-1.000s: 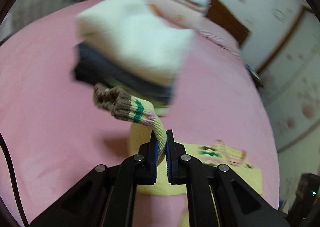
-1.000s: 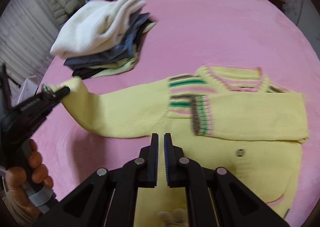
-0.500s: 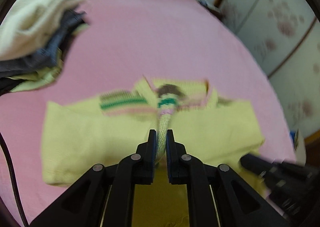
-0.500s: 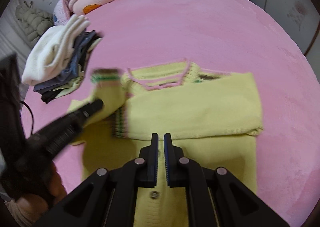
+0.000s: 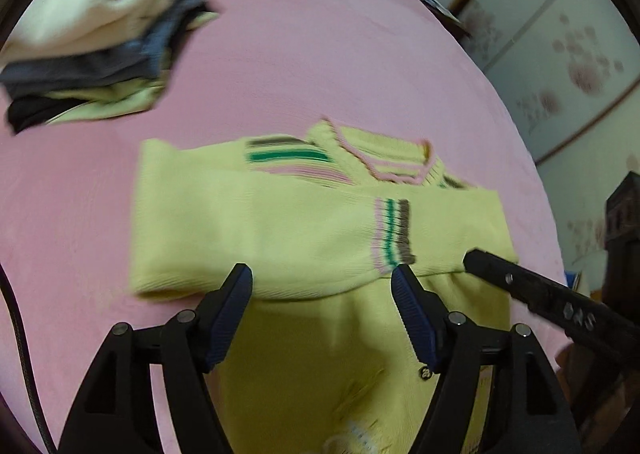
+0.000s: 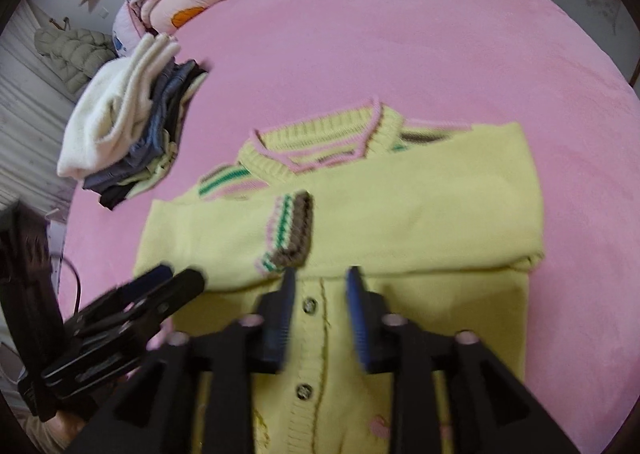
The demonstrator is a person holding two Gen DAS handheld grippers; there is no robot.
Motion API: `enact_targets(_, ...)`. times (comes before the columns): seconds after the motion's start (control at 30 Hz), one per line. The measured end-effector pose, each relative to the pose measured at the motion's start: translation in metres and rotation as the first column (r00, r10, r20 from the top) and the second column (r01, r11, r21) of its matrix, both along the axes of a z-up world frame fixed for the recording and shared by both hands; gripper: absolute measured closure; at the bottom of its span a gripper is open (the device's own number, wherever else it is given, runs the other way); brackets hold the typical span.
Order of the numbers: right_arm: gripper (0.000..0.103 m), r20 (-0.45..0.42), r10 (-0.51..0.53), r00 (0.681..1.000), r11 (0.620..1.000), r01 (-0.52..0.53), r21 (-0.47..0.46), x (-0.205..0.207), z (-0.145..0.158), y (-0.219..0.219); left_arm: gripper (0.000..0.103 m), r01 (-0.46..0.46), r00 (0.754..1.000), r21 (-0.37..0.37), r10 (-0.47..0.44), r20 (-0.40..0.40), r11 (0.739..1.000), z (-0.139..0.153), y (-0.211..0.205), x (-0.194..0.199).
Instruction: Fold large clothes
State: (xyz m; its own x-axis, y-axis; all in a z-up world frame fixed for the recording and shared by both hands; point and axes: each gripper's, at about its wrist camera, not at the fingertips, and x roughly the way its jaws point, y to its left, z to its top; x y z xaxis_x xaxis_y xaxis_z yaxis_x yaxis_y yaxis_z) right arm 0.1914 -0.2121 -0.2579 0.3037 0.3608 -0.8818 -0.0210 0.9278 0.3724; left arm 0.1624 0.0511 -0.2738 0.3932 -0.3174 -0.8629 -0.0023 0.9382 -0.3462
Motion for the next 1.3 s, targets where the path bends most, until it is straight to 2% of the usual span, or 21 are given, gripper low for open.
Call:
enact_targets(0.17, 0.07, -0.006, 0.037, 0.999, 0.999, -0.037, 0.015, 0.023, -0.014, 0.012, 0.032, -0.13, 0.991, 0.031, 0.13, -0.004, 0.991, 0.001, 0.042, -0.008)
enact_targets(0.27, 0.07, -0.016, 0.063, 0.998, 0.998, -0.063, 0.005, 0.039, -0.029, 0.022, 0.032, -0.212, 0.977, 0.05, 0.213, -0.018, 0.976, -0.008, 0.069, -0.008)
enact_targets(0.43, 0.07, -0.037, 0.103, 0.994, 0.994, -0.104, -0.018, 0.054, -0.05, 0.037, 0.032, -0.297, 0.954, 0.039, 0.298, -0.021, 0.954, -0.021, 0.092, 0.002)
enact_targets(0.5, 0.069, -0.011, 0.124, 0.992, 0.991, -0.125, -0.044, 0.053, -0.052, 0.043, 0.032, -0.315, 0.949, 0.038, 0.315, -0.016, 0.948, -0.023, 0.095, 0.007)
enact_targets(0.53, 0.072, 0.002, 0.141, 0.99, 0.988, -0.141, -0.063, 0.051, -0.051, 0.047, 0.032, -0.321, 0.947, 0.036, 0.321, -0.015, 0.946, -0.023, 0.095, 0.009)
enact_targets(0.57, 0.089, 0.015, 0.163, 0.986, 0.984, -0.162, -0.07, 0.05, -0.05, 0.05, 0.032, -0.326, 0.945, 0.032, 0.327, -0.015, 0.945, -0.025, 0.096, 0.012)
enact_targets(0.6, 0.094, 0.02, 0.187, 0.982, 0.98, -0.185, -0.068, 0.049, -0.048, 0.052, 0.032, -0.326, 0.945, 0.03, 0.327, -0.013, 0.945, -0.026, 0.094, 0.014)
enact_targets(0.7, 0.094, 0.087, 0.197, 0.977, 0.979, -0.19, -0.075, 0.044, -0.028, 0.051, 0.032, -0.317, 0.948, 0.036, 0.318, -0.008, 0.948, -0.027, 0.088, 0.021)
enact_targets(0.8, 0.094, 0.177, 0.159, 0.971, 0.986, -0.148, -0.074, 0.038, 0.003, 0.036, 0.032, -0.3, 0.954, 0.036, 0.3, 0.003, 0.953, -0.025, 0.081, 0.026)
enact_targets(0.9, 0.094, 0.218, 0.109, 0.97, 0.992, -0.093, -0.085, 0.035, 0.02, 0.018, 0.032, -0.276, 0.961, 0.036, 0.275, 0.016, 0.961, -0.025, 0.071, 0.033)
enact_targets(1.0, 0.094, 0.215, 0.061, 0.975, 0.995, -0.042, -0.095, 0.033, 0.023, -0.003, 0.032, -0.249, 0.969, 0.048, 0.248, 0.022, 0.967, -0.028, 0.058, 0.043)
enact_targets(1.17, 0.094, 0.159, -0.01, 0.987, 0.997, 0.023, -0.077, 0.028, 0.012, -0.027, 0.033, -0.212, 0.977, 0.076, 0.212, 0.008, 0.974, -0.037, 0.04, 0.057)
enact_targets(1.3, 0.094, 0.128, -0.061, 0.99, 0.997, 0.067, -0.046, 0.016, 0.009, -0.042, 0.042, -0.193, 0.981, 0.069, 0.194, -0.017, 0.979, -0.045, 0.033, 0.067)
